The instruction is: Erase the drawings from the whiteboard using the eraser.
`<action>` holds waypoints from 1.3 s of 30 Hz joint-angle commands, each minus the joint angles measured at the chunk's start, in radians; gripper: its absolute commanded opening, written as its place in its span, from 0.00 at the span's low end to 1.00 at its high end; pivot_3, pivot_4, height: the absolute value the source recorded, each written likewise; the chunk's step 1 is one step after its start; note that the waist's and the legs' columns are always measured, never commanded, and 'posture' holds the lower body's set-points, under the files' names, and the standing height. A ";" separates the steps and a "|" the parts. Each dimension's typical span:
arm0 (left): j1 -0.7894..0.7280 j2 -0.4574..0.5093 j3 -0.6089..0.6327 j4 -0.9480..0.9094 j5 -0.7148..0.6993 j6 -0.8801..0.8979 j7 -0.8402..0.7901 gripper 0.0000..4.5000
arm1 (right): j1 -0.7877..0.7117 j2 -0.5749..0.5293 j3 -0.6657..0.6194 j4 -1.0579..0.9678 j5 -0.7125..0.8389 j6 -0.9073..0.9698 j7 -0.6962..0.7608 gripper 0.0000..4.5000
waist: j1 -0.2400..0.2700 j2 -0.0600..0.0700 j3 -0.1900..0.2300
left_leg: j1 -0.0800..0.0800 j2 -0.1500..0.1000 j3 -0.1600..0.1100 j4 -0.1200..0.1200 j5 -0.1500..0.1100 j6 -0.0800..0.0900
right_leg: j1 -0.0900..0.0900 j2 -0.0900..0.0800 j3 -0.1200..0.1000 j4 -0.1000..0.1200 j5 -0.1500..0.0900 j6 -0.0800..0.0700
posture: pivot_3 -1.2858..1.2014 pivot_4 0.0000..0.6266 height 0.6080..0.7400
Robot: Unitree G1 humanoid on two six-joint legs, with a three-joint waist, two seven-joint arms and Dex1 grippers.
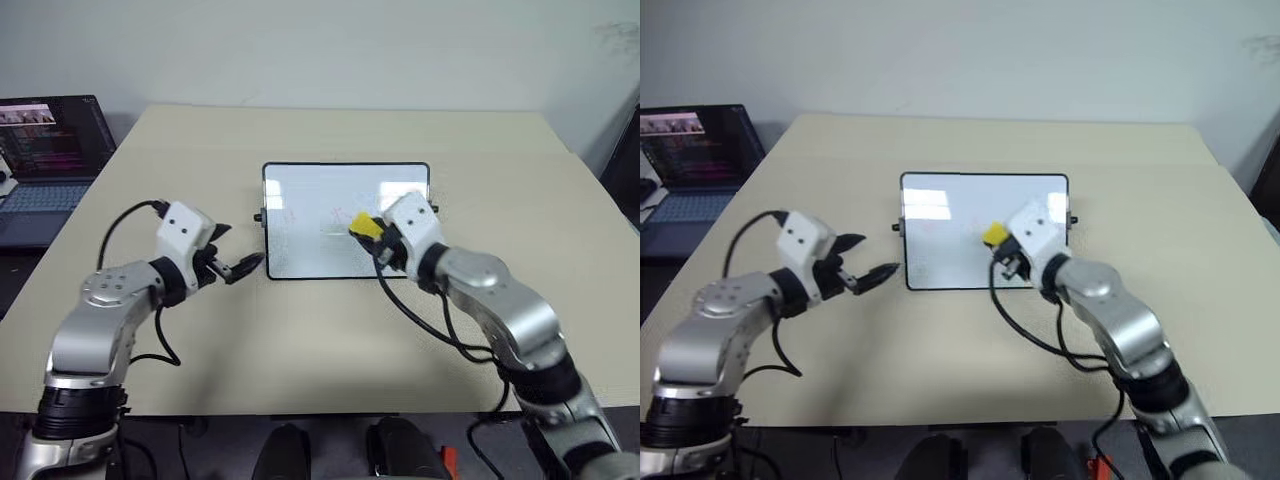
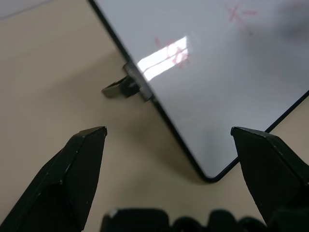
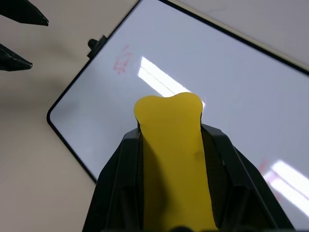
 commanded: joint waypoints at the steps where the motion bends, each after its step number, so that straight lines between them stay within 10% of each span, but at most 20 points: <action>1: -0.033 0.031 0.016 0.021 0.014 -0.016 -0.006 1.00 | -0.160 0.051 0.073 0.164 -0.070 -0.129 0.074 0.28 | 0.000 0.000 0.000 | 0.000 0.000 0.000 0.000 0.000 0.000 | 0.000 0.000 0.000 0.000 0.000 0.000 | 0.52 0.24 1.00; 19: -0.086 0.033 -0.052 0.078 0.036 -0.055 -0.064 1.00 | -0.502 0.277 0.168 0.921 -0.355 -0.545 0.167 0.28 | -0.002 0.000 0.000 | -0.002 0.000 0.000 -0.001 0.000 0.000 | -0.002 -0.007 -0.001 0.000 0.000 -0.001 | 0.52 0.24 1.00; 39: -0.099 0.010 -0.065 0.078 0.036 -0.077 -0.075 1.00 | -0.490 0.326 0.130 1.068 -0.434 -0.624 0.198 0.28 | -0.002 0.000 0.000 | -0.001 0.000 0.000 -0.001 0.000 0.000 | -0.002 -0.008 -0.001 0.001 0.001 -0.002 | 0.52 0.24 1.00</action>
